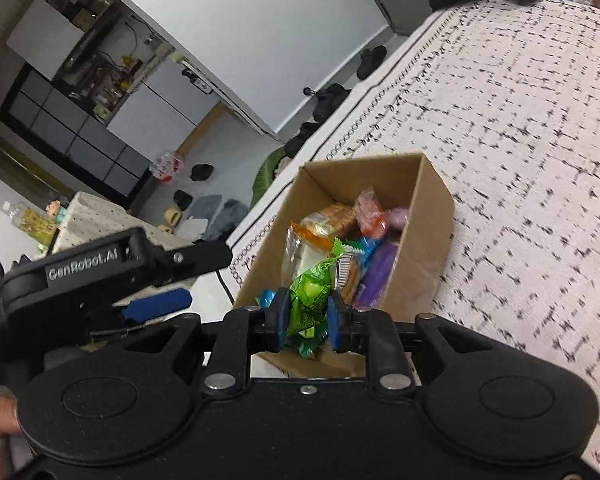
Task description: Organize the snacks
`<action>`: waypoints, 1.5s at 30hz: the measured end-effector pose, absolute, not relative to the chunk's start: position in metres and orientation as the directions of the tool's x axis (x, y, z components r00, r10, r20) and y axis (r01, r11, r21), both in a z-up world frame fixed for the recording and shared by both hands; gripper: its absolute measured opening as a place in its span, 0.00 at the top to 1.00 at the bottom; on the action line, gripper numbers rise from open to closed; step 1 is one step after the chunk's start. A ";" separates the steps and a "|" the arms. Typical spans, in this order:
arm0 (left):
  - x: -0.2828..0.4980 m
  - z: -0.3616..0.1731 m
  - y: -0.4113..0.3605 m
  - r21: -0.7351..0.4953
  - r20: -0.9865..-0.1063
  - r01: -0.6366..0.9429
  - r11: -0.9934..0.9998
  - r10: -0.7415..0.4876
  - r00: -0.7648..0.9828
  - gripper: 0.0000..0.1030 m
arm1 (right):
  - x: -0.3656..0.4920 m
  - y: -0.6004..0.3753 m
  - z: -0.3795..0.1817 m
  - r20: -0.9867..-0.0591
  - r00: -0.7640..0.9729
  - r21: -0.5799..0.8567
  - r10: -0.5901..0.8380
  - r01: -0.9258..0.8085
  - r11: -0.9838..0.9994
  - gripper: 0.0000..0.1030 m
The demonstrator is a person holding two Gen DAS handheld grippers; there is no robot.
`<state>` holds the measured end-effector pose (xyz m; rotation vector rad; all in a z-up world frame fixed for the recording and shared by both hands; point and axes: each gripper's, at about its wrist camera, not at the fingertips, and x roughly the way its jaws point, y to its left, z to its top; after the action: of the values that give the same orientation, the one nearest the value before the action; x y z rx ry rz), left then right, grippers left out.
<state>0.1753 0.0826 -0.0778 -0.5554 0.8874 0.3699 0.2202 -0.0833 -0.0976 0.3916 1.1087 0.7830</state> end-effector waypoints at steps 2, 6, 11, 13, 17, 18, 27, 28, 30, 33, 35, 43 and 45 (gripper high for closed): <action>0.176 -0.078 0.083 -0.311 -0.808 -0.507 0.804 0.058 0.586 0.25 | 0.217 -0.084 -0.096 -0.657 0.224 0.631 0.720 -0.359 0.688 0.78; 0.176 -0.077 0.083 -0.330 -0.805 -0.483 0.811 0.025 0.593 0.25 | 0.213 -0.086 -0.090 -0.668 0.235 0.620 0.706 -0.348 0.703 0.77; 0.175 -0.072 0.084 -0.342 -0.796 -0.455 0.822 0.005 0.606 0.24 | 0.209 -0.082 -0.083 -0.675 0.245 0.609 0.696 -0.350 0.712 0.75; 0.174 -0.070 0.084 -0.347 -0.793 -0.446 0.825 -0.004 0.609 0.24 | 0.208 -0.079 -0.083 -0.679 0.248 0.604 0.691 -0.345 0.718 0.75; 0.168 -0.065 0.088 -0.341 -0.793 -0.436 0.833 -0.006 0.610 0.24 | 0.206 -0.078 -0.080 -0.698 0.258 0.590 0.667 -0.321 0.741 0.61; 0.166 -0.064 0.089 -0.337 -0.794 -0.435 0.835 -0.004 0.608 0.24 | 0.205 -0.080 -0.079 -0.697 0.260 0.595 0.668 -0.311 0.741 0.58; 0.147 -0.045 0.088 -0.320 -0.782 -0.402 0.858 0.001 0.623 0.23 | 0.187 -0.095 -0.049 -0.702 0.326 0.556 0.633 -0.305 0.773 0.50; 0.145 -0.043 0.087 -0.316 -0.780 -0.396 0.862 0.001 0.625 0.23 | 0.184 -0.098 -0.045 -0.698 0.338 0.554 0.631 -0.304 0.775 0.49; 0.139 -0.037 0.084 -0.308 -0.774 -0.379 0.873 0.001 0.633 0.17 | 0.179 -0.104 -0.039 -0.692 0.358 0.551 0.627 -0.299 0.779 0.46; 0.129 -0.027 0.081 -0.301 -0.758 -0.359 0.884 0.006 0.652 0.13 | 0.170 -0.114 -0.029 -0.682 0.399 0.538 0.613 -0.294 0.790 0.39; 0.121 -0.022 0.079 -0.300 -0.750 -0.350 0.887 0.007 0.662 0.08 | 0.164 -0.122 -0.022 -0.676 0.430 0.527 0.599 -0.286 0.800 0.30; 0.088 -0.003 0.066 -0.272 -0.708 -0.304 0.913 0.024 0.706 0.00 | 0.130 -0.152 0.003 -0.636 0.543 0.487 0.548 -0.269 0.831 0.11; 0.080 0.002 0.061 -0.265 -0.700 -0.290 0.919 0.023 0.713 0.00 | 0.120 -0.160 0.009 -0.624 0.567 0.481 0.537 -0.262 0.836 0.09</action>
<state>0.0801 0.0613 0.0024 -0.3737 0.7606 0.1784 0.1203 -0.1595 0.0088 0.3557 0.8459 0.4812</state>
